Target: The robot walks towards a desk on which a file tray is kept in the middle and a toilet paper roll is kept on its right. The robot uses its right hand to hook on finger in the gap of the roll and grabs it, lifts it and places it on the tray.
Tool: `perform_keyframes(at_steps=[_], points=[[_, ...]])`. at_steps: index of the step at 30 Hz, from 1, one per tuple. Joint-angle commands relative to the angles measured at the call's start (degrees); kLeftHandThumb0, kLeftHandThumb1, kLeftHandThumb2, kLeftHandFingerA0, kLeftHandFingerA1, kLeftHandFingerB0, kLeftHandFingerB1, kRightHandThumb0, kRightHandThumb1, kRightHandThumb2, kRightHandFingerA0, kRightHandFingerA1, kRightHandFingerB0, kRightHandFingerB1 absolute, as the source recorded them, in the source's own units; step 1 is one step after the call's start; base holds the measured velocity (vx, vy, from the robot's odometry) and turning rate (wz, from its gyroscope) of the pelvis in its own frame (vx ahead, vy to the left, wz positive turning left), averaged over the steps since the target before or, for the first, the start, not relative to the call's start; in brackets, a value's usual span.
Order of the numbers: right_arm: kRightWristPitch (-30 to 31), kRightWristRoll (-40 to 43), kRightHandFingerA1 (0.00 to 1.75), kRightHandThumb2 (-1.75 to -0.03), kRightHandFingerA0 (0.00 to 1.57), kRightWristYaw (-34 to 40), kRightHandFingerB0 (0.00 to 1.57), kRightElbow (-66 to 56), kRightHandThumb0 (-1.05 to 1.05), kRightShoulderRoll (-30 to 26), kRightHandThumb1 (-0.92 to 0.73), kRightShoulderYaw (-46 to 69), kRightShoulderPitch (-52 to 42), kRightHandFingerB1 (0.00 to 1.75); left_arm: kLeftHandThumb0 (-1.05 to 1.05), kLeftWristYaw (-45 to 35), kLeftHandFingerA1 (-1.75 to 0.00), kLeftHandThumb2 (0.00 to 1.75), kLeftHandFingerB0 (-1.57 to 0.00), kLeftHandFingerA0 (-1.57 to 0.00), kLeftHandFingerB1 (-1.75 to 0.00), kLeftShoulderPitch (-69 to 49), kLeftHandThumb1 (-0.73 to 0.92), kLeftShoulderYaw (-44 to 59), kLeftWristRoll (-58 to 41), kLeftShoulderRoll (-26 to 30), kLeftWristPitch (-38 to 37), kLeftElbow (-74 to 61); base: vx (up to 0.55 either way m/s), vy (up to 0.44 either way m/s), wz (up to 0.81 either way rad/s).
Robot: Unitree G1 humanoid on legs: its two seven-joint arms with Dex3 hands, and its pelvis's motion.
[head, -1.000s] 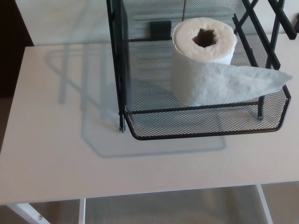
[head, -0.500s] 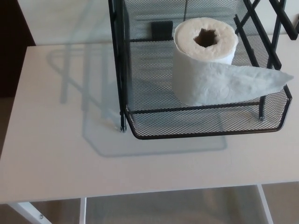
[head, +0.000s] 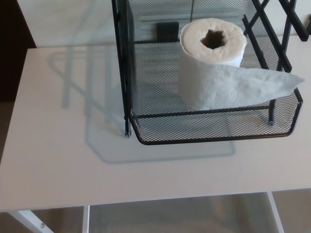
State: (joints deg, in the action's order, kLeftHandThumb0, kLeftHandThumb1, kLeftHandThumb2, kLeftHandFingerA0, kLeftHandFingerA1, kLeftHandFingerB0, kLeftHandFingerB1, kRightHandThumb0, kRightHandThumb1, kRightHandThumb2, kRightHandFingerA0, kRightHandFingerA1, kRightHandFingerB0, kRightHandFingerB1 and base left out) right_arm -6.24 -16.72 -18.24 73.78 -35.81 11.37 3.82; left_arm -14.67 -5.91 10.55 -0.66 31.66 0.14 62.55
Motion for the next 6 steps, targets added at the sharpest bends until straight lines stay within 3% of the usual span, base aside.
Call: perform_keyframes(at_steps=[1, 2, 6], points=[[-1.83, 2.36, 0.64, -0.61, 0.11, -0.21, 0.24, 0.54, -0.88, -1.39, -0.67, -0.62, 0.79, 0.37, -0.58, -0.24, -0.56, 0.67, -0.28, -0.26, -0.47, -0.54, 0.92, 0.78, -0.69, 0.82, -0.08, -1.50, 0.00, 0.000, 0.00], [-1.32, 3.22, 0.61, -0.91, 0.11, -0.71, 0.20, 0.74, -0.85, -1.22, -0.51, -0.04, 0.83, 0.46, -0.57, -0.35, -0.57, 0.68, -0.29, -0.27, -0.49, -0.13, 0.92, 0.12, 0.10, 1.05, -1.35, -0.43, 0.00, 0.000, 0.00], [-1.81, 3.03, 0.61, -0.91, 0.08, -0.71, 0.18, 1.05, -0.86, -1.52, -0.52, -0.78, 0.52, 0.46, -0.57, 0.45, -0.55, 0.67, -0.30, -0.27, -0.48, -0.10, 0.92, -0.63, 1.02, 0.95, -2.86, 0.82, 0.00, 0.000, 0.00]])
